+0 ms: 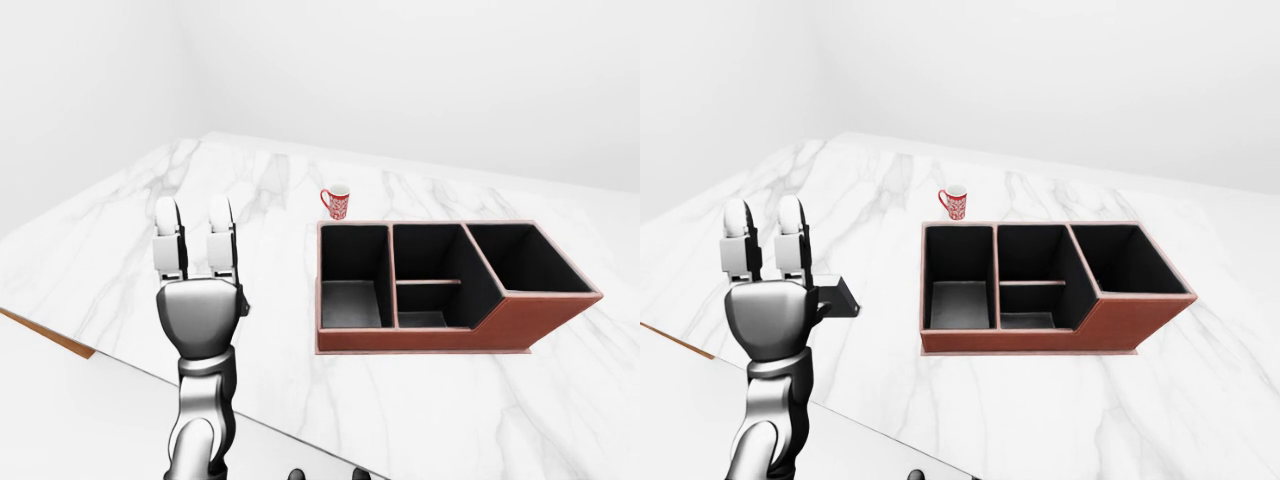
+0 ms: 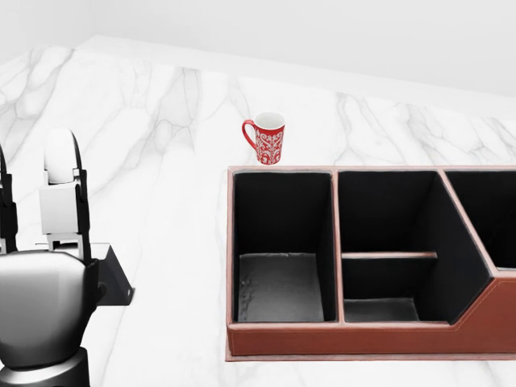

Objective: Pick up the book and place it in the left compartment of the caddy.

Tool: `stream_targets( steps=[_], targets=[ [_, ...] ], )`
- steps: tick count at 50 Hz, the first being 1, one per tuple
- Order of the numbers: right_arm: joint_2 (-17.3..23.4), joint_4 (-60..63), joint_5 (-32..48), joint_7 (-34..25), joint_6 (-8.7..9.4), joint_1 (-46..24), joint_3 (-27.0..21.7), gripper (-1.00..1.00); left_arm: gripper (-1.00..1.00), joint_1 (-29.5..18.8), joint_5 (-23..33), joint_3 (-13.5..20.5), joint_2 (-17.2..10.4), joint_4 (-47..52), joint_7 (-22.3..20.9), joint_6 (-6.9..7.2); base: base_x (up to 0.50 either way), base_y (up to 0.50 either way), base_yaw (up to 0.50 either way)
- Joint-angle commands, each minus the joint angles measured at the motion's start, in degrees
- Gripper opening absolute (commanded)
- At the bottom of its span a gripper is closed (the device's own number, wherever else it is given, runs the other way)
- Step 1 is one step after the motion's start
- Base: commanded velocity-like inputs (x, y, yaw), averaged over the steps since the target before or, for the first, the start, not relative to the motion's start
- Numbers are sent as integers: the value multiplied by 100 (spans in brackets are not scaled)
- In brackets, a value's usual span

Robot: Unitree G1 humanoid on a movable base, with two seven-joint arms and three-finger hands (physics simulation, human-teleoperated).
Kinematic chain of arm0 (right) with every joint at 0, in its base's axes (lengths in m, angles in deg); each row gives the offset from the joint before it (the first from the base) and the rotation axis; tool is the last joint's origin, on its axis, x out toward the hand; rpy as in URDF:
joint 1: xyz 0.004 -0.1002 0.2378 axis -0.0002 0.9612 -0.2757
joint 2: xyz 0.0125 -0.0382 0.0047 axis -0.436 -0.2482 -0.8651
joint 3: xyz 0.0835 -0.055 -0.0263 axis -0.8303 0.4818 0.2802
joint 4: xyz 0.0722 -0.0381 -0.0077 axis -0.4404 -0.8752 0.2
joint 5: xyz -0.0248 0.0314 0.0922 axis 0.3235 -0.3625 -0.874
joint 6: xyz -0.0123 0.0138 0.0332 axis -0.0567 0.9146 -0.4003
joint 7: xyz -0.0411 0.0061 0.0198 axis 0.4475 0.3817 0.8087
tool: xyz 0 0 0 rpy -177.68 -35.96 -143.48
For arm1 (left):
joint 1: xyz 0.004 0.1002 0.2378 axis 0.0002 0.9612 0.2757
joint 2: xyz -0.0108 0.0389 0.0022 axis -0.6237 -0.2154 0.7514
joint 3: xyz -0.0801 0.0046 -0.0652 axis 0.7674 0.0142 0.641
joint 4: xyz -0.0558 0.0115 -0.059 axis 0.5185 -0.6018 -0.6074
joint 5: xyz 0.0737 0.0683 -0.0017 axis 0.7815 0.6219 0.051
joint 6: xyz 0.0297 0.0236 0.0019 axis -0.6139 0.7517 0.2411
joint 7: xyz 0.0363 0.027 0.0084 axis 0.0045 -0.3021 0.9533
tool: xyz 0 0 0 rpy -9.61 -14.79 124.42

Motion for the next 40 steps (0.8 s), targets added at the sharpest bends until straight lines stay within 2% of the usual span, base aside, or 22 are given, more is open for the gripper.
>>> stream_targets(
  steps=[1,10,14,19,22,26,29,32,34,36,37,38,39,40],
  targets=[
    [5,-23,23,12,0,-7,18,100,100,14,26,15,0,22,-9,0,0,0,0],
    [-8,-7,-12,0,0,9,9,100,100,20,30,14,30,30,14,0,0,0,0],
    [-32,19,24,-30,0,21,10,100,100,-56,-55,48,19,-52,-135,0,0,0,0],
    [-107,112,80,-115,0,56,11,100,100,-209,-470,135,0,-446,-335,0,0,0,0],
    [-123,122,108,-140,0,63,13,100,100,-277,-540,180,-12,-573,-382,0,0,0,0],
    [-126,145,142,-164,0,61,7,100,100,-401,-837,179,-135,-798,-582,0,0,0,0],
    [-155,165,185,-186,0,58,32,100,100,-503,-802,211,-177,-998,-586,0,0,0,0],
    [-152,192,181,-200,0,63,11,100,100,-583,-1152,260,-200,-1196,-708,0,0,0,0],
    [-152,154,205,-232,0,46,29,100,100,-707,-948,273,-289,-1454,-669,0,0,0,0],
    [-148,158,217,-218,0,43,39,100,100,-759,-1069,331,-305,-1599,-830,0,0,0,0],
    [-149,204,202,-213,0,57,17,100,100,-794,-1455,412,-272,-1720,-1196,0,0,0,0],
    [-152,223,197,-215,0,63,7,100,100,-827,-1721,434,-271,-1753,-1272,0,0,0,0],
    [-158,222,196,-228,0,61,7,100,100,-859,-1735,432,-284,-1770,-1314,0,0,0,0],
    [-169,223,207,-241,0,58,16,100,100,-904,-1514,401,-318,-1760,-1369,0,0,0,0]
  ],
)
